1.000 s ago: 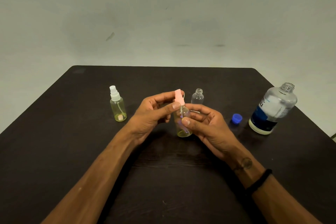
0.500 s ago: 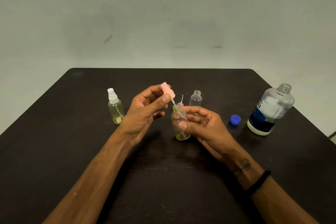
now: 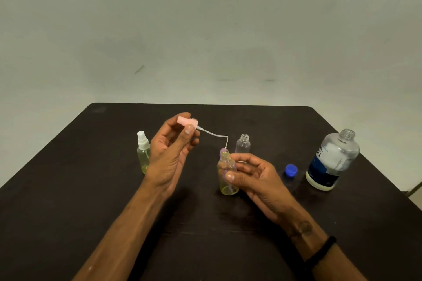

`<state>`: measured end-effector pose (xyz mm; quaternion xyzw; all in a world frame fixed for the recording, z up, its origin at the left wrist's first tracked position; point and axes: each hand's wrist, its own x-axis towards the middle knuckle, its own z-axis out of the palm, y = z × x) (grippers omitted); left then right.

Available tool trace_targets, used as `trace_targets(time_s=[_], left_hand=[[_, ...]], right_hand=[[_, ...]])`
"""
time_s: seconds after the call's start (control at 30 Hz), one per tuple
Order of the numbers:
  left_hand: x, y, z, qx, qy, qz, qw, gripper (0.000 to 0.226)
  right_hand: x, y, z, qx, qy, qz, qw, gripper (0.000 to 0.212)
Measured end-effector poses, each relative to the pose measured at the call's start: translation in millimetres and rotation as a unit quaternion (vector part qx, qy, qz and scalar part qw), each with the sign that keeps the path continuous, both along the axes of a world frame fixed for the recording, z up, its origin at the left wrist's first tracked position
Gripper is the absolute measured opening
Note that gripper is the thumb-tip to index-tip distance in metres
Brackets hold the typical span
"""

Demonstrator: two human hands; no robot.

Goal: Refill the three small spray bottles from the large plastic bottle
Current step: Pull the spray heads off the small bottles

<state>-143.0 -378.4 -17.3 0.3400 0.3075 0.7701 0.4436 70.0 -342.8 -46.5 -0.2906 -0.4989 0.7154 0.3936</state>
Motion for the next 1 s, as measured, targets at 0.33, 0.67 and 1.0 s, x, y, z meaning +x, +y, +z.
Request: trace_targets(time_s=[0.33,0.67,1.0], left_hand=[[13.8,14.2,-44.6,-0.088,0.309,0.293,0.9,0.017],[25.8,51.4,-49.1,-0.228,0.478,0.328,0.782,0.025],[31.6,53.8,-50.1,-0.269,0.536,0.297,0.743,0.02]], right_hand=[[2.1,-1.9,0.1,0.046,-0.018,-0.009,0.999,0.056],[5.4,-4.4,2.2,0.114,-0.063,-0.034,0.991,0.05],[26.9,3.8,15.9,0.206,-0.1,-0.181,0.956,0.047]])
